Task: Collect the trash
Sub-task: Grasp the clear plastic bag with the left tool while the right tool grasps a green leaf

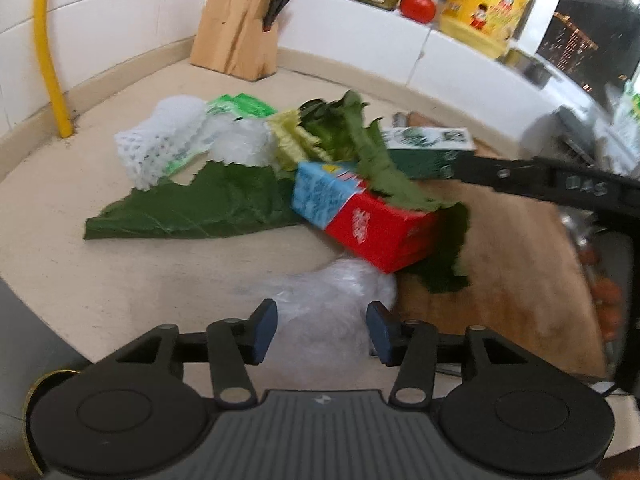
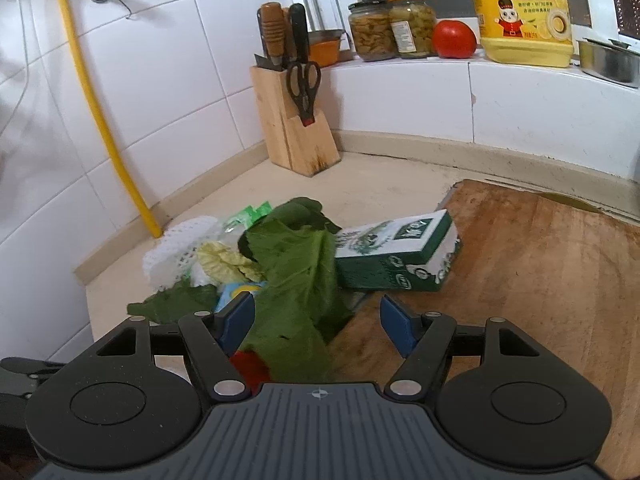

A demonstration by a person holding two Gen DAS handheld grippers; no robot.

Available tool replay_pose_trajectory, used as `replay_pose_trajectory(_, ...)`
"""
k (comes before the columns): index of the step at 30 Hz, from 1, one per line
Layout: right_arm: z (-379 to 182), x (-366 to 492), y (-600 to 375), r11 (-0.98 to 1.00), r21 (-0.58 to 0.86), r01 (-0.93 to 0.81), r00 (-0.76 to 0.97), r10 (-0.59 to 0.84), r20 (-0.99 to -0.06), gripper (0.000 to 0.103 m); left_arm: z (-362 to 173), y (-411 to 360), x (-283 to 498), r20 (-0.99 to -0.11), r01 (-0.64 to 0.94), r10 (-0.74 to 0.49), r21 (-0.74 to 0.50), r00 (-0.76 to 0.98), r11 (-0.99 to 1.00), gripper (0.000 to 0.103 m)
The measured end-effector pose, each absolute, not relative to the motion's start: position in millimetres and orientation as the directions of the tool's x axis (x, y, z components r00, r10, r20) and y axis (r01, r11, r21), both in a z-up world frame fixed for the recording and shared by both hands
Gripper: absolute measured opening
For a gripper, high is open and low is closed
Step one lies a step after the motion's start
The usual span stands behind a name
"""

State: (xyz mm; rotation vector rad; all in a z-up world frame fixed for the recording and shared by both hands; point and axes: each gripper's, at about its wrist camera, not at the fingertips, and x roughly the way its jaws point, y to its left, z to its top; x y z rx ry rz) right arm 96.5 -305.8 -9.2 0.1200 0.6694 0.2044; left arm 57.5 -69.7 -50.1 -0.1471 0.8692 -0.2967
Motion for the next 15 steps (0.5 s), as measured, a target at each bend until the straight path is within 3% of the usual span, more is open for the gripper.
replay_pose_trajectory(15,-20.6,123.5,-310.3,0.947,0.241,-0.212,0.712,0.319,-0.625,0.076,-67.0,-95.4,70.2,-0.769,0.239,-0.204,-0.069,0.606,0.969,0.048)
